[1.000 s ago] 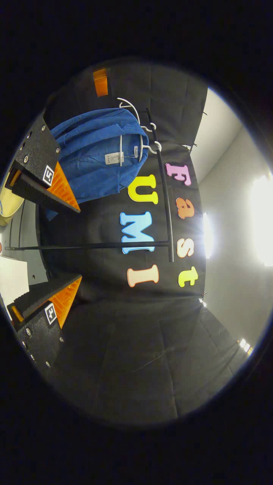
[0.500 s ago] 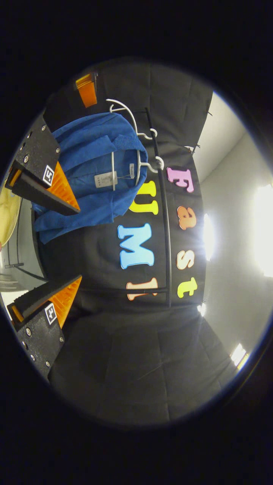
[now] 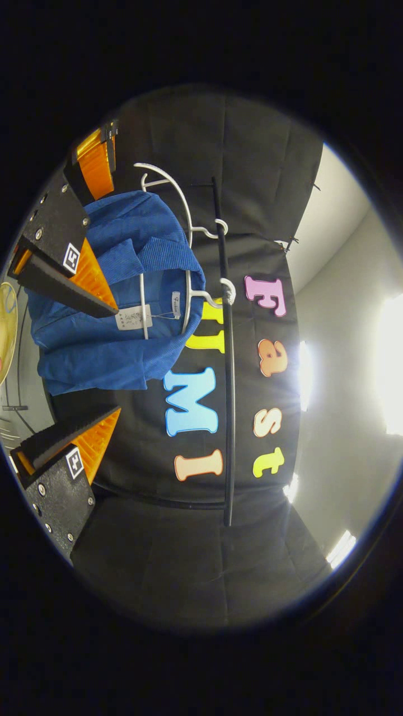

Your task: Grasp the clothes on the hanger with both hands and then place them into the laundry hamper below.

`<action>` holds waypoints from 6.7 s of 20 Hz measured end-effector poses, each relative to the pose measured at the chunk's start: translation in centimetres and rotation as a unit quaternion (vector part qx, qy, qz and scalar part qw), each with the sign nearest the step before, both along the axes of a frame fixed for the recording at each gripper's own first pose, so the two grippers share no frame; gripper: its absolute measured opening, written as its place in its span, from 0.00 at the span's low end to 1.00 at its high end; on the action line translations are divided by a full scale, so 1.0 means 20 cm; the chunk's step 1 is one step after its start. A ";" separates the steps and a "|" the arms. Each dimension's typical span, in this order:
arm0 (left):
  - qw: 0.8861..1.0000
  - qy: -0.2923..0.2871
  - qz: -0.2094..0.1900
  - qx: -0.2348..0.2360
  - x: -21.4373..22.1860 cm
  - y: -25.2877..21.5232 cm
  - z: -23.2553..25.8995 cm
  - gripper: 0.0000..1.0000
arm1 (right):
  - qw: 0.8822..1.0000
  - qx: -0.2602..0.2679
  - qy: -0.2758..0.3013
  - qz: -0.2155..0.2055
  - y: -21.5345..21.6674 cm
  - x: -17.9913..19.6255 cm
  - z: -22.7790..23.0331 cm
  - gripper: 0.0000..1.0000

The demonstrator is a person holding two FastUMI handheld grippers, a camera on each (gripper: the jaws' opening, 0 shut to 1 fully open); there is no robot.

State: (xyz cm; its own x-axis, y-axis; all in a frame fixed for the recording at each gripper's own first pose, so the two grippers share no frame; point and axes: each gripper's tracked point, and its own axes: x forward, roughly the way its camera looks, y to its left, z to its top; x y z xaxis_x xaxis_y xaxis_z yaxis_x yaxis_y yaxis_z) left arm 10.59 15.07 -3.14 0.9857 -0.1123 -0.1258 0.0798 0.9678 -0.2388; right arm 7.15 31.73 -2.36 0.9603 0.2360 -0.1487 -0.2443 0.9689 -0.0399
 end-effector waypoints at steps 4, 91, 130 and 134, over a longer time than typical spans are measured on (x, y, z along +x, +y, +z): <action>1.000 -0.003 0.005 -0.024 0.09 -0.07 0.05 0.91 | 1.000 0.007 0.016 0.017 0.04 0.15 -0.06 0.96; 0.960 0.007 0.157 0.233 0.57 0.52 0.46 0.01 | 0.972 0.081 -0.136 0.172 0.22 1.26 -0.07 0.00; 0.984 0.058 0.160 0.046 0.04 0.30 -0.19 0.01 | 0.990 0.022 0.030 0.138 -0.23 0.70 -0.51 0.00; 0.991 0.056 0.101 0.066 -0.02 0.24 -0.15 0.06 | 0.996 0.012 0.046 0.071 -0.38 0.44 -0.44 0.00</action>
State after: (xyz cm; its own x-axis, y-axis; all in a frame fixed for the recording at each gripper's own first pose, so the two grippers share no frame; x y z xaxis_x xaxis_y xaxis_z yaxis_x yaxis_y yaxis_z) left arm 10.15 19.90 -6.14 0.9652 0.1109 -0.2367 -0.1391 0.9846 -0.1057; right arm 15.89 24.15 -11.06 0.9001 0.3723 -0.2264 -0.3798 0.9250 0.0112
